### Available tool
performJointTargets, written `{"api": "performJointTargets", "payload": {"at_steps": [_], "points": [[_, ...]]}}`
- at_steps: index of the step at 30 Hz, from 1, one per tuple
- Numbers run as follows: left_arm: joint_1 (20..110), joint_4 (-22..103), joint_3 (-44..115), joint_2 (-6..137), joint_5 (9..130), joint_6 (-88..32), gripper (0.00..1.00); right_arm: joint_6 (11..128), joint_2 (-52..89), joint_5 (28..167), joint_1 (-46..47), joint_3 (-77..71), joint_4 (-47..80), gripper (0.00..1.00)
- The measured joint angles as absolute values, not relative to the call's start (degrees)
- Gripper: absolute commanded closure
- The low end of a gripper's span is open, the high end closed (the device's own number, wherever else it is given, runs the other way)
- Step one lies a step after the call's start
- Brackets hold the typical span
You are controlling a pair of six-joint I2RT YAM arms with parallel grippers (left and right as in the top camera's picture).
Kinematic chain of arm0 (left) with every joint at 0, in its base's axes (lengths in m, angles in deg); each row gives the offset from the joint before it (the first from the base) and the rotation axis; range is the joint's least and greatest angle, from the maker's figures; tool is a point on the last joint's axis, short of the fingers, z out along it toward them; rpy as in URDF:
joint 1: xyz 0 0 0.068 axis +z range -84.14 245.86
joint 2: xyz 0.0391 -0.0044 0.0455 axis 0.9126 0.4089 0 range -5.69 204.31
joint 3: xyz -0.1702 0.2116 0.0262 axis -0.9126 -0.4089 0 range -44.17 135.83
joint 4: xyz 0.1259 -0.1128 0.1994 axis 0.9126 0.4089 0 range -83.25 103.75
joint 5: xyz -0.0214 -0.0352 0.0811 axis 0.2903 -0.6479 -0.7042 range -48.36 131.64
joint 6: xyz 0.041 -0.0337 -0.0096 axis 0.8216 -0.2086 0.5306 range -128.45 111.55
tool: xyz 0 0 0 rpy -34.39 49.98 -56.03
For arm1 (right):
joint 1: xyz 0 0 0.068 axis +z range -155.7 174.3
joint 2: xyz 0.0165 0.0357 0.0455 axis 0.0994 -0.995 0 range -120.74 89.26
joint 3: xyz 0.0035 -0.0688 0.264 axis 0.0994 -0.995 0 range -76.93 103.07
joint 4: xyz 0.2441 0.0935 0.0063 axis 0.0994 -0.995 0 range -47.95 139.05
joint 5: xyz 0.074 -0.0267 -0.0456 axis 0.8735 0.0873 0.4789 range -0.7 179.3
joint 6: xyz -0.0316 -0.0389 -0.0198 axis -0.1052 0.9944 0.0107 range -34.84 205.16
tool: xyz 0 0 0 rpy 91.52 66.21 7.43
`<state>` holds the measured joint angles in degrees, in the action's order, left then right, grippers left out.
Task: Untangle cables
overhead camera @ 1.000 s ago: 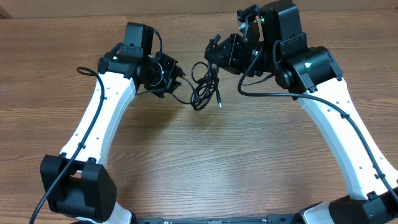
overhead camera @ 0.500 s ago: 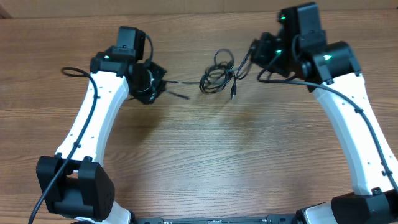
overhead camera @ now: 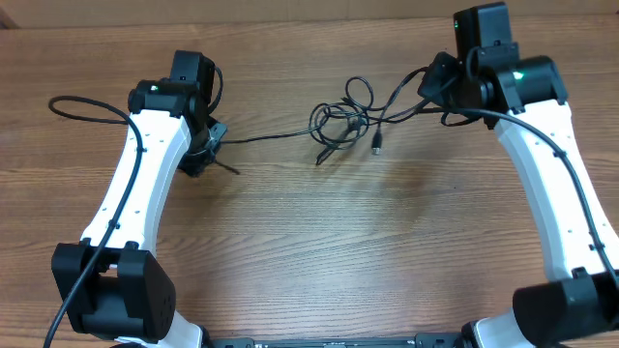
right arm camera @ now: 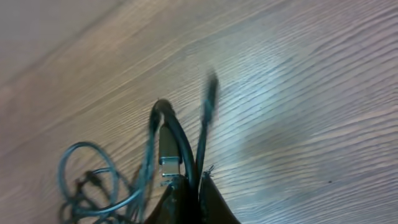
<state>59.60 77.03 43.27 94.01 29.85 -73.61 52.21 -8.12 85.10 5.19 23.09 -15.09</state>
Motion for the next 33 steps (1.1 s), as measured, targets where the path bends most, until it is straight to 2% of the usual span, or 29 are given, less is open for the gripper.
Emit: {"api": "performJointTargets", "payload": {"at_steps": [3, 9, 14, 17, 19, 21, 22, 24, 25, 28, 33], "points": [[59.7, 81.1, 43.3, 94.0, 23.7, -75.5, 0.96, 52.2, -9.8, 82.0, 5.1, 23.1, -15.0, 0.95], [60.5, 86.7, 43.2, 94.0, 14.8, -83.6, 0.96, 52.2, -12.6, 77.1, 5.1, 23.1, -15.0, 0.89], [60.7, 83.6, 43.2, 94.0, 15.3, -82.2, 0.94, 52.2, -13.8, 82.8, 5.0, 23.1, -14.3, 0.69], [60.7, 80.7, 43.2, 94.0, 19.1, -77.2, 0.94, 52.4, -13.8, 89.6, 5.0, 23.1, -13.8, 0.62], [60.7, 77.3, 43.2, 94.0, 24.4, -70.0, 0.91, 52.9, -13.8, 95.1, 5.1, 23.1, -13.7, 0.5], [60.7, 74.1, 43.2, 94.0, 30.4, -62.2, 0.73, 54.1, -13.8, 98.7, 5.6, 23.1, -13.9, 0.41], [60.7, 72.2, 43.2, 94.0, 35.0, -56.5, 0.59, 54.7, -13.8, 100.1, 6.1, 23.1, -14.1, 0.37], [60.7, 70.1, 43.2, 94.0, 41.7, -49.7, 0.21, 56.0, -13.8, 102.0, 7.2, 23.1, -14.6, 0.34], [60.7, 69.6, 43.2, 94.0, 44.8, -46.6, 0.11, 56.4, -13.8, 102.8, 7.9, 23.1, -14.9, 0.32], [60.7, 69.2, 43.2, 94.0, 51.1, -40.3, 0.0, 57.0, -13.8, 104.2, 10.2, 23.0, -14.7, 0.27], [60.7, 69.2, 43.2, 94.0, 55.4, -36.0, 0.0, 57.4, -13.9, 105.4, 13.8, 20.1, -11.6, 0.23]]}}
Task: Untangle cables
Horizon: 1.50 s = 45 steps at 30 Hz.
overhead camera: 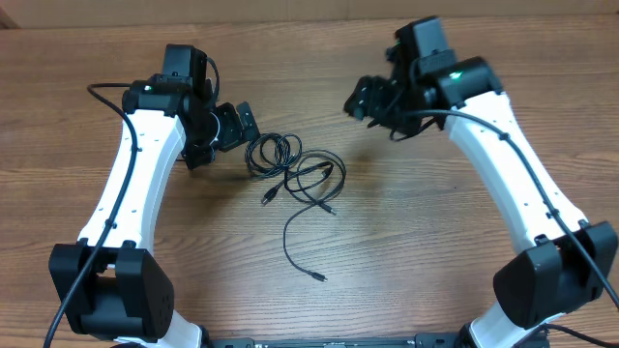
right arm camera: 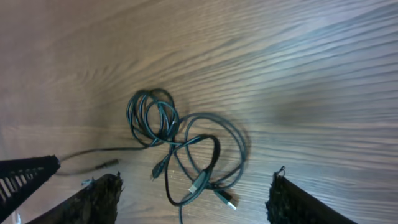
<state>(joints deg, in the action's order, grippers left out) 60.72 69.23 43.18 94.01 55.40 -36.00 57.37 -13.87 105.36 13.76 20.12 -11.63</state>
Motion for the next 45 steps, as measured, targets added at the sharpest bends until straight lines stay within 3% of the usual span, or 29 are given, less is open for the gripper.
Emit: {"api": "performJointTargets", "payload": {"at_steps": [4, 8, 13, 31, 36, 40, 45], "points": [[60.7, 69.2, 43.2, 94.0, 56.5, -34.8, 0.0, 56.2, -14.0, 105.6, 16.3, 15.8, -8.9, 0.24], [60.7, 69.2, 43.2, 94.0, 56.7, -34.4, 0.0, 54.1, -14.3, 105.6, 18.6, 11.6, -5.1, 0.33], [60.7, 69.2, 43.2, 94.0, 57.1, -33.9, 0.0, 50.0, -14.3, 105.8, 21.0, 5.0, 1.2, 0.37], [60.7, 69.1, 43.2, 94.0, 57.3, -33.9, 0.0, 38.4, -14.4, 103.1, 31.2, -4.6, 5.5, 0.46], [60.7, 69.1, 43.2, 94.0, 57.3, -33.9, 0.0, 34.3, -14.4, 100.6, 33.8, -7.3, 11.7, 0.47], [60.7, 69.1, 43.2, 94.0, 57.3, -33.9, 0.0, 33.2, -14.4, 99.8, 34.5, -7.9, 16.1, 0.55], [60.7, 69.1, 43.2, 94.0, 57.3, -33.9, 0.01, 32.7, -14.4, 96.7, 34.5, -7.9, 18.3, 0.77]]}}
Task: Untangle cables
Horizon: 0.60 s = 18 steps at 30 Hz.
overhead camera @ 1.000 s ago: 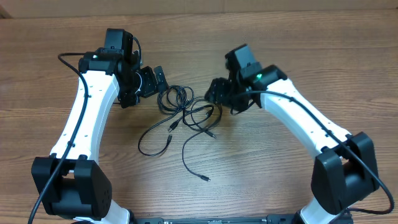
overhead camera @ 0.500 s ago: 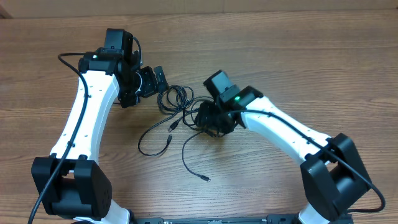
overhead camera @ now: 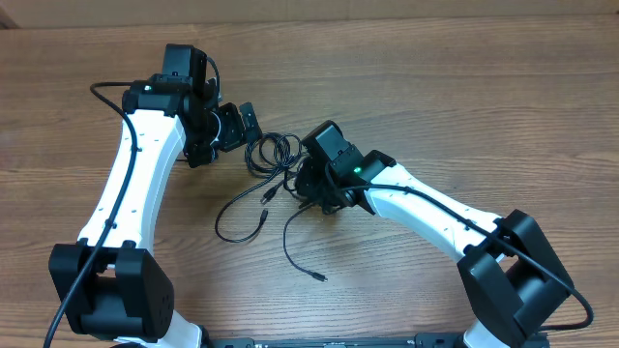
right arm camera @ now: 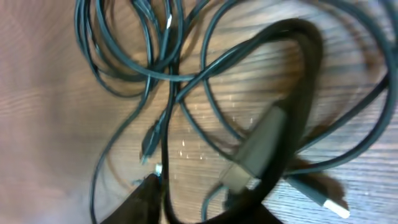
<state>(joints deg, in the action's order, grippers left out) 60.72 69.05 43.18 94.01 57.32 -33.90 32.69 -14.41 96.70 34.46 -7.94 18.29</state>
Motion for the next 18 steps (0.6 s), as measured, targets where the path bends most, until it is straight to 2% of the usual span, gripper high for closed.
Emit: {"api": "performJointTargets", "payload": {"at_steps": [3, 10, 18], "points": [[60.7, 69.1, 43.2, 94.0, 57.3, -33.9, 0.01, 32.7, -14.4, 94.9, 34.4, -7.9, 18.4, 0.96], [60.7, 69.1, 43.2, 94.0, 57.3, -33.9, 0.01, 36.9, -14.4, 93.3, 34.4, -7.2, 18.4, 0.96], [60.6, 69.1, 43.2, 94.0, 57.4, -32.6, 0.01, 52.1, -8.2, 94.8, 34.4, 4.8, 14.4, 0.96]]}}
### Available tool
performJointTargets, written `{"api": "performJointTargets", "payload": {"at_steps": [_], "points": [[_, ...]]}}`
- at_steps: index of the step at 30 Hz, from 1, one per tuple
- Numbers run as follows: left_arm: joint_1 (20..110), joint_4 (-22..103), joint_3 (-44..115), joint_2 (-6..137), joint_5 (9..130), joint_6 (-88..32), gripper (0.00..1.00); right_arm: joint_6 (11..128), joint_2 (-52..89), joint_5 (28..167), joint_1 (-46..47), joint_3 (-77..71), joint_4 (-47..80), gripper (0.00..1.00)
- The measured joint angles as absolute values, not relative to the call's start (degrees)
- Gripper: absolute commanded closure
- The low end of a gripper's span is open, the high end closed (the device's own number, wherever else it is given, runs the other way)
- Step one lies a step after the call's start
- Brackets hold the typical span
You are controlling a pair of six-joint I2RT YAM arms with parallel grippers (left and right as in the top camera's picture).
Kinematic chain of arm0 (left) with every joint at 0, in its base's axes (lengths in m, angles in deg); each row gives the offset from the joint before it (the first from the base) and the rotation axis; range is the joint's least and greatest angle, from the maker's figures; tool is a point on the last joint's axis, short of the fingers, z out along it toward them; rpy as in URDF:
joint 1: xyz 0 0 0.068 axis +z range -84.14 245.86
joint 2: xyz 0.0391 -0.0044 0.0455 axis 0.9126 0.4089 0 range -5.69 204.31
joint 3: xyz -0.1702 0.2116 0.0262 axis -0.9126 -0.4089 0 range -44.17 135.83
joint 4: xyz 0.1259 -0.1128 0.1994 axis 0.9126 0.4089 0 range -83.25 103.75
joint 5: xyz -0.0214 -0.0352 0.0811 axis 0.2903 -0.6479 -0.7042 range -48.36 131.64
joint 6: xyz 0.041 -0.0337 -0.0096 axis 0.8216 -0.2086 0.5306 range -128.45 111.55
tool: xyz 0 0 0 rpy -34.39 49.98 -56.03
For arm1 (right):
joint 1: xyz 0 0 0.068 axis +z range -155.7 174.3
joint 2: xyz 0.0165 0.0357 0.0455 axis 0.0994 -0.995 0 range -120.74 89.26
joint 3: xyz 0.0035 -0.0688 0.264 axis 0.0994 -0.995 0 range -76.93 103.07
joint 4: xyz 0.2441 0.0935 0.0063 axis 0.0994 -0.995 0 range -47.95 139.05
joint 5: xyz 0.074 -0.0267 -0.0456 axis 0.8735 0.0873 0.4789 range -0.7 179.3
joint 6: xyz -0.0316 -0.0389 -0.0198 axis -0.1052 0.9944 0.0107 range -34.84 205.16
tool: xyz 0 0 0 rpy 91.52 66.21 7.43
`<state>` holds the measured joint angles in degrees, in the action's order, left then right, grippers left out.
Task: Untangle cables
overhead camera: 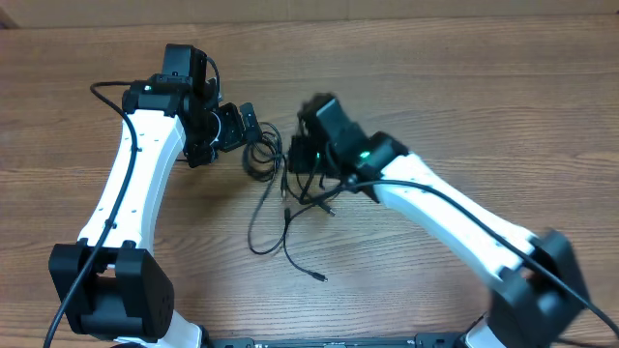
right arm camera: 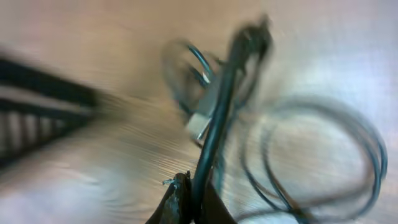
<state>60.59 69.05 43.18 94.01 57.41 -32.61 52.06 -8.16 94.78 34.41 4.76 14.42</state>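
Thin black cables lie tangled (overhead camera: 280, 188) on the wooden table, with one loose end (overhead camera: 319, 278) trailing toward the front. My right gripper (overhead camera: 302, 159) is over the heap, blurred. In the right wrist view it (right arm camera: 191, 198) is shut on a thick dark cable (right arm camera: 217, 112) that runs up from the fingers, a silver plug (right arm camera: 200, 124) beside it and a thin loop (right arm camera: 323, 155) to the right. My left gripper (overhead camera: 242, 124) stands open just left of a small coil (overhead camera: 259, 155); its fingers (right arm camera: 37, 118) show as dark blurred bars.
The wooden table (overhead camera: 464, 97) stretches behind and to the right of the heap. Both white arms reach in over it, the left arm (overhead camera: 135, 184) from the front left, the right arm (overhead camera: 455, 222) from the front right.
My right gripper, down in the heap on the thick cable, now holds it further back and left. The thin loop at the front left has shifted right. The left gripper stayed put.
First the grippers were far apart, each shut on a cable, the tangle strung between them. Then both were open and the cables lay heaped at the middle left. Then the right gripper was down on a thick cable, which it now holds.
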Motion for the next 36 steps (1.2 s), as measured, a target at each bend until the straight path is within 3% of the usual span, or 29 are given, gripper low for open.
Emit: {"api": "performJointTargets", "payload": {"at_steps": [9, 17, 25, 33, 35, 36], "points": [[57.9, 66.9, 43.2, 94.0, 57.5, -30.7, 0.0, 58.2, 3.4, 95.7, 34.4, 9.7, 16.8, 0.96], [57.4, 66.7, 43.2, 94.0, 57.5, -30.7, 0.01, 57.6, 1.8, 98.6, 34.4, 9.7, 16.4, 0.96], [57.4, 66.7, 43.2, 94.0, 57.5, -30.7, 0.0, 49.3, -1.3, 99.7, 34.4, 9.5, 16.1, 0.96], [58.6, 66.8, 43.0, 94.7, 54.7, -30.6, 0.0, 46.3, -9.5, 107.3, 33.5, 8.5, 22.7, 0.96], [58.6, 67.0, 42.7, 94.8, 53.6, -30.8, 0.01, 46.2, -10.2, 108.4, 33.3, 8.5, 22.8, 0.93], [58.6, 67.1, 42.5, 94.8, 53.2, -30.9, 0.0, 46.2, -10.5, 108.6, 33.3, 8.6, 22.5, 0.82]]}}
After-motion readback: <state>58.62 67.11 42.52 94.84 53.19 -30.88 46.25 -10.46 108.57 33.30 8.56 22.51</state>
